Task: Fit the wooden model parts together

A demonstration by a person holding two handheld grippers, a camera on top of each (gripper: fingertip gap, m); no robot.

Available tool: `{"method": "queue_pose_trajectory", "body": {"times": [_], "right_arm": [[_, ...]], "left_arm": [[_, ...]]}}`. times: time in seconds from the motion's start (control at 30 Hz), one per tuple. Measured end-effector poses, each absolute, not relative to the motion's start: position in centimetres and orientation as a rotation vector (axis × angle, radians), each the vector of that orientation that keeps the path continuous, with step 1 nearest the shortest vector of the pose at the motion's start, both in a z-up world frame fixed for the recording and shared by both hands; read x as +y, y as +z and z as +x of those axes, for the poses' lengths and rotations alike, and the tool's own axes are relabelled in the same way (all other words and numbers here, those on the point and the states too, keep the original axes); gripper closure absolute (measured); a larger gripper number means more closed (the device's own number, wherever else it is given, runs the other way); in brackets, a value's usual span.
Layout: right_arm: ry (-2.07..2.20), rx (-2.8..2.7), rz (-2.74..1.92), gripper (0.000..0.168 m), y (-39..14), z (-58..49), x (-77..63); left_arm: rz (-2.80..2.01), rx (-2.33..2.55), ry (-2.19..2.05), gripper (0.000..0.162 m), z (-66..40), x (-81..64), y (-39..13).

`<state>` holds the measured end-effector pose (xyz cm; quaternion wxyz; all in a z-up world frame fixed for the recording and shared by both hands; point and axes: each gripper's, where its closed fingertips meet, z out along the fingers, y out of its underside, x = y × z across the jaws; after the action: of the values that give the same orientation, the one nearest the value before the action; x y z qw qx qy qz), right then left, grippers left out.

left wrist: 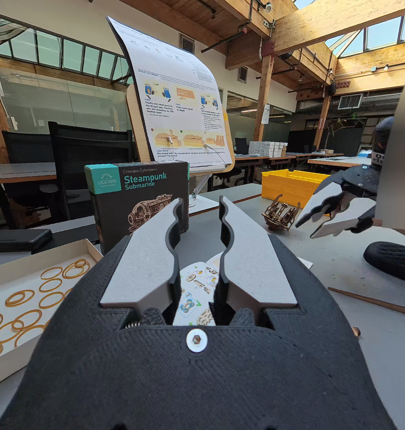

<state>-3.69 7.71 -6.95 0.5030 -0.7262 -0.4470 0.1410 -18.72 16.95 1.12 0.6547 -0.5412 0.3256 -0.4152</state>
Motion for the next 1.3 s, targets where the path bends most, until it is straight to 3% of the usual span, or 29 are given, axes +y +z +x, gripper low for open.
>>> {"method": "queue_pose_trajectory", "body": {"times": [0.03, 0.1, 0.13, 0.47, 0.7, 0.77, 1.3], "right_arm": [[0.479, -1.055, -1.718, 0.134, -7.6, -4.7, 7.4], [0.701, -1.044, -1.765, 0.115, -9.3, -6.3, 6.5], [0.791, -1.082, -1.760, 0.115, -9.6, -7.1, 5.5], [0.708, -1.444, -1.825, 0.127, -14.8, -10.7, 0.9], [0.695, -1.456, -1.865, 0.136, -15.8, -11.1, 1.2], [0.726, -1.447, -1.870, 0.147, -15.7, -11.1, 1.1], [0.633, -1.462, -1.804, 0.148, -14.2, -17.4, 6.0]], "left_arm": [[-1.224, 0.756, -0.920, 0.134, -18.6, 16.9, 1.0], [-1.223, 0.796, -0.868, 0.135, -18.4, 16.8, 0.6], [-1.226, 0.816, -0.841, 0.135, -18.4, 16.7, 0.4], [-1.200, 0.811, -0.805, 0.136, -19.2, 16.7, 1.5], [-1.207, 0.833, -0.817, 0.136, -18.8, 16.4, 1.2], [-1.205, 0.845, -0.809, 0.136, -18.6, 16.3, 1.1], [-1.200, 0.792, -0.773, 0.137, -19.9, 17.0, 1.9]]}}
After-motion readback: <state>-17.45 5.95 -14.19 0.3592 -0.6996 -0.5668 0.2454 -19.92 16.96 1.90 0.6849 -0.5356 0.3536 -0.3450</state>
